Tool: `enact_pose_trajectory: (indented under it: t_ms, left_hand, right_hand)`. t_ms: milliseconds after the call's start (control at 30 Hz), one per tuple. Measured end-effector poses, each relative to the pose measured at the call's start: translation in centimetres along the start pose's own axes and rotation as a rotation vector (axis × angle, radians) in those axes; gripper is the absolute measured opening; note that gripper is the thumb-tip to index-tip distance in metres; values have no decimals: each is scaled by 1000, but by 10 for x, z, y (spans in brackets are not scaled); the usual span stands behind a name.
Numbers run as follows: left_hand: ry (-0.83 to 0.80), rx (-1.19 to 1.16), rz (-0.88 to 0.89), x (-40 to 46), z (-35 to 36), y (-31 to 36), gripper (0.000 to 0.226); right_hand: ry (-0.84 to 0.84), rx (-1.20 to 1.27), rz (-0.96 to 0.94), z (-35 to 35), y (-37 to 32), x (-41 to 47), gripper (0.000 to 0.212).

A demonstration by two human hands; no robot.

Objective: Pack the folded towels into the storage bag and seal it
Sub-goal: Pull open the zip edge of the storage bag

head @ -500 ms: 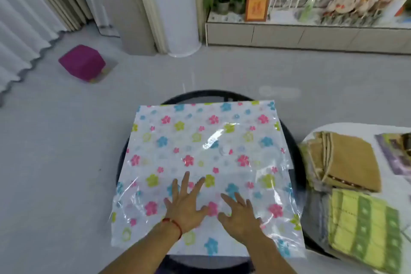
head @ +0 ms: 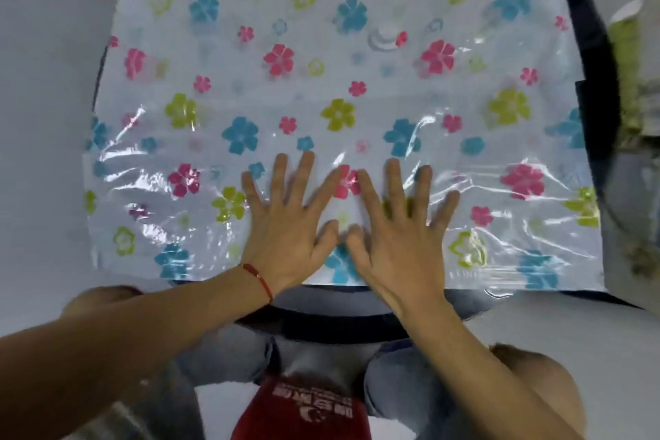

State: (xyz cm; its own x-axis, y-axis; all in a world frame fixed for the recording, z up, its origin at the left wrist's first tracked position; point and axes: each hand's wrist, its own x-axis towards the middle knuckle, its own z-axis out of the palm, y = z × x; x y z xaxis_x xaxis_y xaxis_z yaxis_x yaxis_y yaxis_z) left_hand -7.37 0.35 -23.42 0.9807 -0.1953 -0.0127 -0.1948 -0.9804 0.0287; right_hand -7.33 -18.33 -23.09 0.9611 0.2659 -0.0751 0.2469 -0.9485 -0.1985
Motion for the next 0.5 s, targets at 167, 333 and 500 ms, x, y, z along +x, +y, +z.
enact_pose_trajectory:
  t_ms: [167, 333, 500]
  left_hand:
    - [116, -82, 19, -6, 10, 0, 67]
    - [349, -130, 108, -12, 3, 4, 38]
    - [290, -29, 187, -21, -11, 4, 28]
  right_hand:
    - [152, 52, 14, 3, 0, -4, 69]
    - [283, 140, -128, -3, -3, -9, 53]
    - [110, 144, -282, -10, -5, -46, 41]
